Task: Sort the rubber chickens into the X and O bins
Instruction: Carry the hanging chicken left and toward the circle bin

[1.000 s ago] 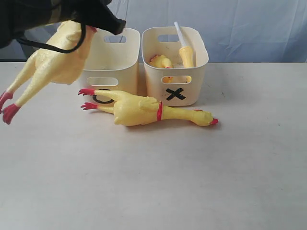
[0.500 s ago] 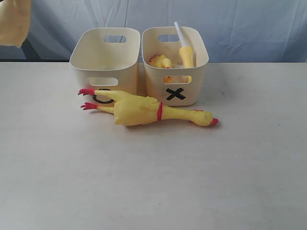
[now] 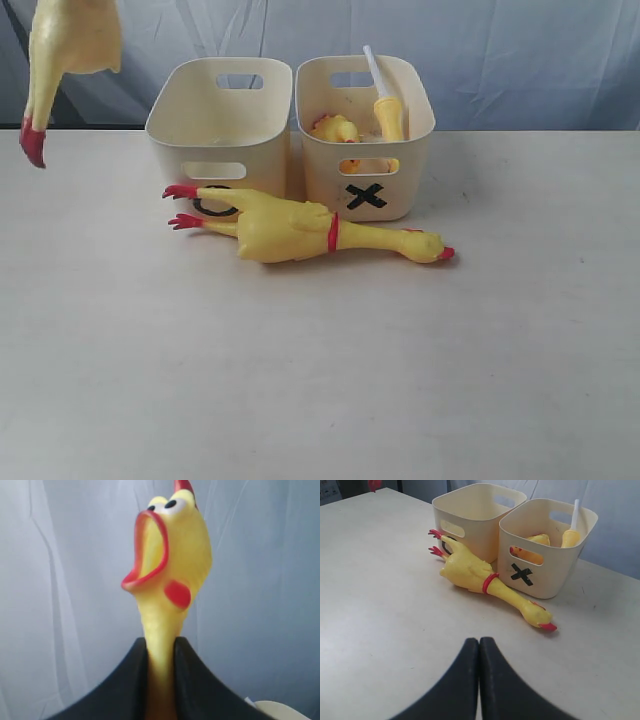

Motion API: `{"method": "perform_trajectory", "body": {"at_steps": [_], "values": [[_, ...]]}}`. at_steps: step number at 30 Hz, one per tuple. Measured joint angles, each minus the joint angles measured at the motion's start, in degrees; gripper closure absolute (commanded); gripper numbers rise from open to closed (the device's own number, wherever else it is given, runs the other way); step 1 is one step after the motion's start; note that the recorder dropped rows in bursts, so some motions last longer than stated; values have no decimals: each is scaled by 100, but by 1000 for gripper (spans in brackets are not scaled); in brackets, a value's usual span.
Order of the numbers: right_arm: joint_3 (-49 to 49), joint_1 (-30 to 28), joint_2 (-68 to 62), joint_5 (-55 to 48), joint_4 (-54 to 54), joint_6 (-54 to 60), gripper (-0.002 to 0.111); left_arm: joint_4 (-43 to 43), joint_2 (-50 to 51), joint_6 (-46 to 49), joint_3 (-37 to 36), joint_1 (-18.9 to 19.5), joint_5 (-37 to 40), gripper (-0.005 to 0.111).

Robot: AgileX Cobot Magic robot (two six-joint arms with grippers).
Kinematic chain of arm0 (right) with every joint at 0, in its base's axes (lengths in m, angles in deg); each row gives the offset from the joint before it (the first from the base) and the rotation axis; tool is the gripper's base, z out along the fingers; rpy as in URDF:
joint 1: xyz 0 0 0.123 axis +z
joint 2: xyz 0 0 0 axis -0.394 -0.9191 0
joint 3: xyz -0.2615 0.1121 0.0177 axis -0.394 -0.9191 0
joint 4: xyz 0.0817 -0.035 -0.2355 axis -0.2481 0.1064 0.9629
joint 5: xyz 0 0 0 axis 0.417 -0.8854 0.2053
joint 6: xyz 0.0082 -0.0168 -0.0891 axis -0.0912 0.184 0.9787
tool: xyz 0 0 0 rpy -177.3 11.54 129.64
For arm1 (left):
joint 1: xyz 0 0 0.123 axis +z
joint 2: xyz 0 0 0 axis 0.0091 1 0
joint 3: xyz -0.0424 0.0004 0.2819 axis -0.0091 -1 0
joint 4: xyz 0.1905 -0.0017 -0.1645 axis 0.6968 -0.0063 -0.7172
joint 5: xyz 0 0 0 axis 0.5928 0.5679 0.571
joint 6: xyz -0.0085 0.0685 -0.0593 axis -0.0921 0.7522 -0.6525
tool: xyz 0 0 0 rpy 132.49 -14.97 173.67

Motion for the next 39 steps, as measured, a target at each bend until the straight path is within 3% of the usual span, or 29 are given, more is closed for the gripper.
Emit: {"method": "perform_trajectory", "body": {"at_steps": [7,21,28,39], "values": [[0,0,0,0,0,0,108,-1292,532,1090,0,20,-411,107],[0,0,0,0,0,0,108,-3271,1083,1492,115,20,-2498,107],[0,0,0,0,0,0,108,-3573,1540,1504,327,-264,-3328,107],[0,0,0,0,0,0,108,-3440,2049,1528,774,-512,-3347,107]]}}
